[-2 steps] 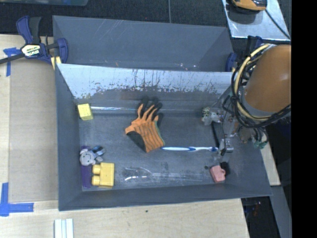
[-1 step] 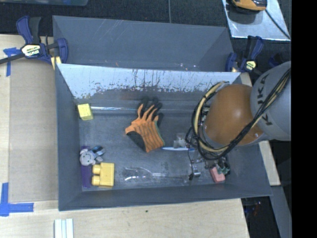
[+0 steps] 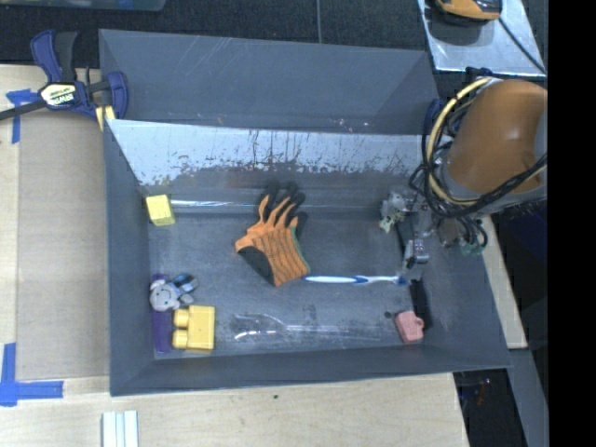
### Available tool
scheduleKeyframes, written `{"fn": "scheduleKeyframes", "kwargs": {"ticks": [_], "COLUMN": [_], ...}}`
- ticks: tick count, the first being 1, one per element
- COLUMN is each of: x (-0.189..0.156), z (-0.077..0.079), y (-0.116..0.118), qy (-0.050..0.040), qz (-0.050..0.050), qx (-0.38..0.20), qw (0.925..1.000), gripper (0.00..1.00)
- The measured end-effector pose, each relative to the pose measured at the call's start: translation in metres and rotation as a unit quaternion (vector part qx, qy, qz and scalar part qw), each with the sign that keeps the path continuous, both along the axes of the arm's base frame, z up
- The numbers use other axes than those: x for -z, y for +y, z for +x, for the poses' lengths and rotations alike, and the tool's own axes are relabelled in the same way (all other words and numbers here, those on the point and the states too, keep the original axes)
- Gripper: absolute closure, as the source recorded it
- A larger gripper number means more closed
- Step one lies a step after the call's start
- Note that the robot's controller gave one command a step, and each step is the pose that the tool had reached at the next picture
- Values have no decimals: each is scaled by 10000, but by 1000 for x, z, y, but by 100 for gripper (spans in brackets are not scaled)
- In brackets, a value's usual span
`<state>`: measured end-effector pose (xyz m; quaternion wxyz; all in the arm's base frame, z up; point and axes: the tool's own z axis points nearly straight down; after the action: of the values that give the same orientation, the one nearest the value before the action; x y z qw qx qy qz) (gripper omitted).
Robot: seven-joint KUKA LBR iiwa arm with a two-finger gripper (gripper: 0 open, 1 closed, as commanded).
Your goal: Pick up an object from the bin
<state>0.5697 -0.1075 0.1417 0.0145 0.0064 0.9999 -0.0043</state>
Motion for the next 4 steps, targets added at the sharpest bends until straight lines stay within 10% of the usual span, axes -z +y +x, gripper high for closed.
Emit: {"fn": "scheduleKeyframes", "kwargs": {"ticks": [1, 2, 3, 4], "x": [29, 63, 69, 69], "z": [-56, -16, -54, -54], "y": [94, 22, 161, 159], "qy": [135, 8, 85, 84], "qz": [43, -2, 62, 62], "qx": [-380, -111, -1103, -1081], "qw": [9992, 9999, 9938, 9941], "gripper": [0, 0, 100, 100]}}
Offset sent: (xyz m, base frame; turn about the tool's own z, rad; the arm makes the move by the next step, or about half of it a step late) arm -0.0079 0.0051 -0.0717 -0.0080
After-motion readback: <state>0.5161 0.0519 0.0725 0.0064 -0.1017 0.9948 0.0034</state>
